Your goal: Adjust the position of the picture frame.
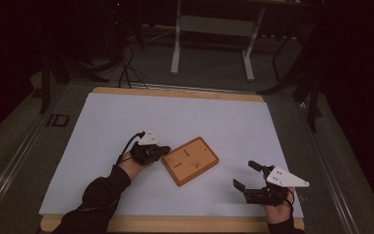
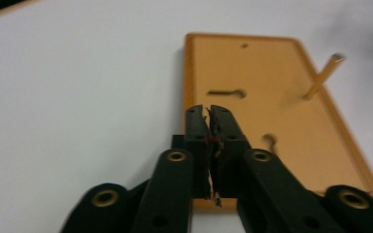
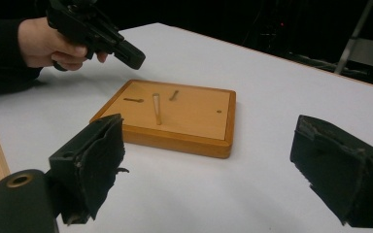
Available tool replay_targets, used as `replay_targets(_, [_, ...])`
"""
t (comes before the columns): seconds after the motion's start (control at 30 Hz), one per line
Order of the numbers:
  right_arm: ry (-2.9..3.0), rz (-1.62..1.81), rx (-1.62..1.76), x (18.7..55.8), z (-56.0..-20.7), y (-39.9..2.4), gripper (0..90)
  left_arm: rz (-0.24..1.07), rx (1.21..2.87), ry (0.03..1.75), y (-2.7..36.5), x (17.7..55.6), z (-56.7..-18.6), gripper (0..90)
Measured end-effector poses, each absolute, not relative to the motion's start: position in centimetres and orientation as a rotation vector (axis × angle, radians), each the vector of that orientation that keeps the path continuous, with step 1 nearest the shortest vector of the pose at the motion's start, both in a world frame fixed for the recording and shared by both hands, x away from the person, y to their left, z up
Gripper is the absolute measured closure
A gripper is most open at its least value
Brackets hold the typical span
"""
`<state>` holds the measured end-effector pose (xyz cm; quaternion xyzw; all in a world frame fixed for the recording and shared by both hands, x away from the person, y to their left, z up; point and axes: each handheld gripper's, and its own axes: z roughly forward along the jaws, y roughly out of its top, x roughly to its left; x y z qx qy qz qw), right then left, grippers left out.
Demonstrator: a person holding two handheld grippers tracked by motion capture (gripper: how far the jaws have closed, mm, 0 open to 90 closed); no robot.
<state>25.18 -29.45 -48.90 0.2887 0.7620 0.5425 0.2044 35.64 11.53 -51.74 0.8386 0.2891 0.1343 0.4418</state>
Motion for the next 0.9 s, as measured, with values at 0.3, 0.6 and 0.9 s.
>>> replay_targets(0.3, [2.133, 1.511, 0.793, 25.1, -48.9, -29.3, 12.0, 0.364, 2.154, 0.807, 12.4, 36.5, -53.3, 89.8])
replay_targets(0.6, [2.133, 1.509, 0.791, 25.1, -48.9, -29.3, 12.0, 0.296, 2.177, 0.784, 12.2, 36.5, -53.8, 89.9])
replay_targets(0.9, [2.135, 1.508, 0.794, 25.1, -48.9, -29.3, 12.0, 0.27, 2.21, 0.77, 12.3, 36.1, -53.9, 89.9])
